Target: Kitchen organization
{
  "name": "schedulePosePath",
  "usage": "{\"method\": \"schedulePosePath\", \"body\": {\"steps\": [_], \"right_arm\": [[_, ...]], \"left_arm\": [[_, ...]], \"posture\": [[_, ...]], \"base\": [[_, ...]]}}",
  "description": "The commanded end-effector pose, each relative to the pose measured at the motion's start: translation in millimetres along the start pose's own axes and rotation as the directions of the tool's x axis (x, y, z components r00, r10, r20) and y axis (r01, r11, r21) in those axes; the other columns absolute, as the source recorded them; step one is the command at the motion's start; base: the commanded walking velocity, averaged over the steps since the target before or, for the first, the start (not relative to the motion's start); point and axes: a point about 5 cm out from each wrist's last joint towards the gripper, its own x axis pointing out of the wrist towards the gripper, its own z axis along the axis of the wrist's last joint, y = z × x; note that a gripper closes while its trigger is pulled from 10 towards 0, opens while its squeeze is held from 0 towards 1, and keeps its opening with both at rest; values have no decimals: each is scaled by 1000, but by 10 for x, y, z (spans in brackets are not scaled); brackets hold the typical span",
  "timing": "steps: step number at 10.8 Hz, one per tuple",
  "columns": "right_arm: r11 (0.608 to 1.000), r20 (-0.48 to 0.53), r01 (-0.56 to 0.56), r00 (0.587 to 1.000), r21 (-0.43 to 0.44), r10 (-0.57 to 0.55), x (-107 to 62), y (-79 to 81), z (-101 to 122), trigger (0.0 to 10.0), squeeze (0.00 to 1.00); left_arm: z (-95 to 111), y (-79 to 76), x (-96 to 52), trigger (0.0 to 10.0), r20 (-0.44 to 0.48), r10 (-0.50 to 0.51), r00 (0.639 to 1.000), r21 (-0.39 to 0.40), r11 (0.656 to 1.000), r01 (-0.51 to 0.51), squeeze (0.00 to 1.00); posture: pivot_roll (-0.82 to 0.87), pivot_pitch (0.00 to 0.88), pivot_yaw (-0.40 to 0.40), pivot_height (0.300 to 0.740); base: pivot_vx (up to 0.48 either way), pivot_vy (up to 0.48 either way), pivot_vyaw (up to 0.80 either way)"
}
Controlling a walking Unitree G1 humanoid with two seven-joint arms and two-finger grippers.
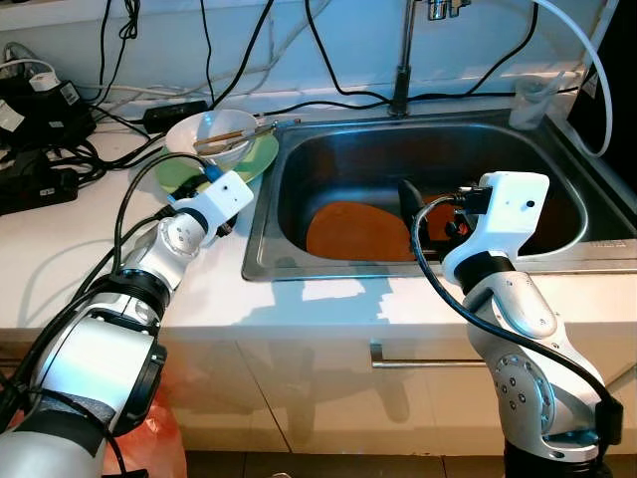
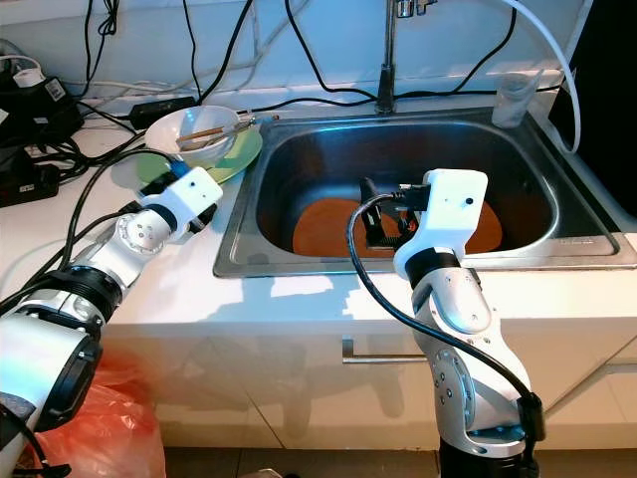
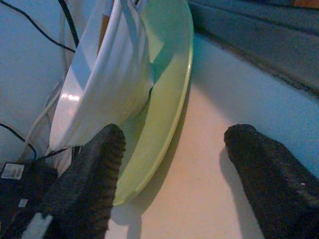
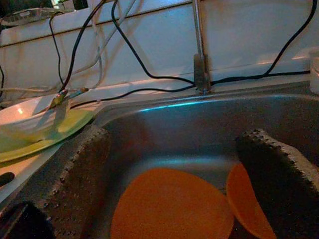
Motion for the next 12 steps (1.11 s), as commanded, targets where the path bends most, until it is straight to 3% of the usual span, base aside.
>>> {"method": "schedulePosePath", "body": {"steps": [1, 12], "right_arm": [[1000, 12, 5, 1000, 3, -5, -23, 0, 48, 10000, 0], [1000, 13, 6, 1000, -10, -6, 2, -8, 78, 10000, 0]], "left_arm": [[-31, -25, -4, 0, -14, -22, 1000, 12, 1000, 22, 0], [-33, -37, 0, 0, -26, -21, 999, 57, 998, 22, 0]], "posture": [[-133, 0, 118, 740], [-145, 0, 115, 740]], "base": [[0, 0, 0], [0, 0, 0]]}}
